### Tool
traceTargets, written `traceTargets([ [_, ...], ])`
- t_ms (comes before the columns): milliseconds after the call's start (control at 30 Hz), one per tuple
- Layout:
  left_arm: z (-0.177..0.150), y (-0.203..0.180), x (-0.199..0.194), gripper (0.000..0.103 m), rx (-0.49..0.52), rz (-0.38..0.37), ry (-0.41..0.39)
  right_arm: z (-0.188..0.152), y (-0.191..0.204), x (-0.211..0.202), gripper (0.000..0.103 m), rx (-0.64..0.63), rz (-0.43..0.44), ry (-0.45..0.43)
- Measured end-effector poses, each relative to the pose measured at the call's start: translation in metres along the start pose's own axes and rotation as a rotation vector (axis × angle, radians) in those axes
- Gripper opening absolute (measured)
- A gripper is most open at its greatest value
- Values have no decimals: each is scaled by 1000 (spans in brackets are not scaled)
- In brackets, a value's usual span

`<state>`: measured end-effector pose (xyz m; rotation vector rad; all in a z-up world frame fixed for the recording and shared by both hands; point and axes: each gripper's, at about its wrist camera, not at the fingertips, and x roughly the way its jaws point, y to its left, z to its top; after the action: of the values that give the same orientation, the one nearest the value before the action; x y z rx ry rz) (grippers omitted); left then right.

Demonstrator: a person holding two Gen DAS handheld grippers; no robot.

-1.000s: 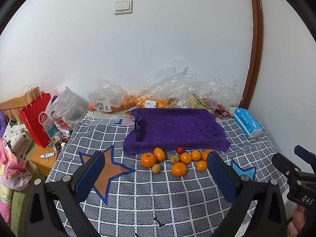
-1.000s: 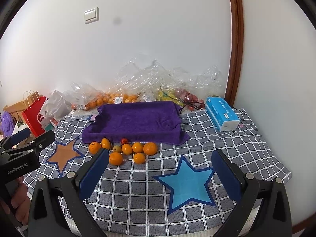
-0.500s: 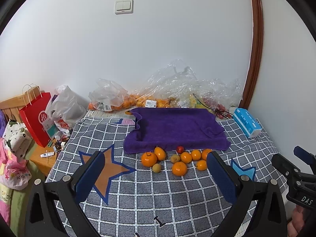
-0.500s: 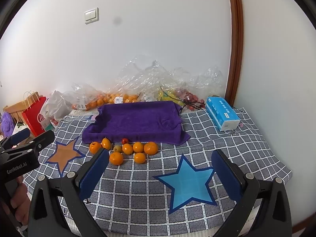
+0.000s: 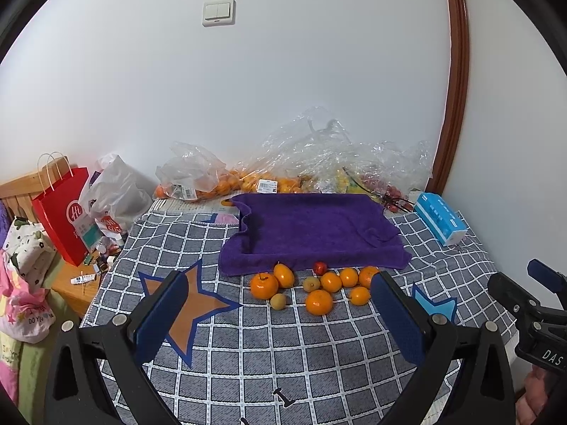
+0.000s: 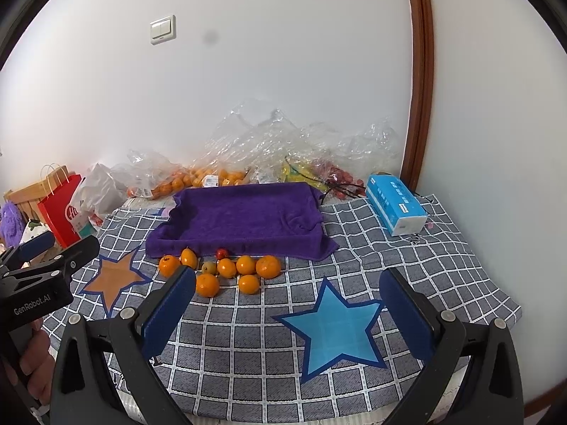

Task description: Organize fruits

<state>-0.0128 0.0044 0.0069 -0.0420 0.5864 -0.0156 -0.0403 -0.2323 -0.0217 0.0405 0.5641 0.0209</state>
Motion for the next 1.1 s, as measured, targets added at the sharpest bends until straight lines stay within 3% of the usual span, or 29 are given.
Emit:
traceTargets([
  [800, 4, 4, 5, 103, -23, -14, 9, 3, -1, 4, 102, 7, -7, -11],
  [1100, 5, 5, 10, 103, -25, 33, 8, 11, 2, 17, 103, -8, -30, -17],
])
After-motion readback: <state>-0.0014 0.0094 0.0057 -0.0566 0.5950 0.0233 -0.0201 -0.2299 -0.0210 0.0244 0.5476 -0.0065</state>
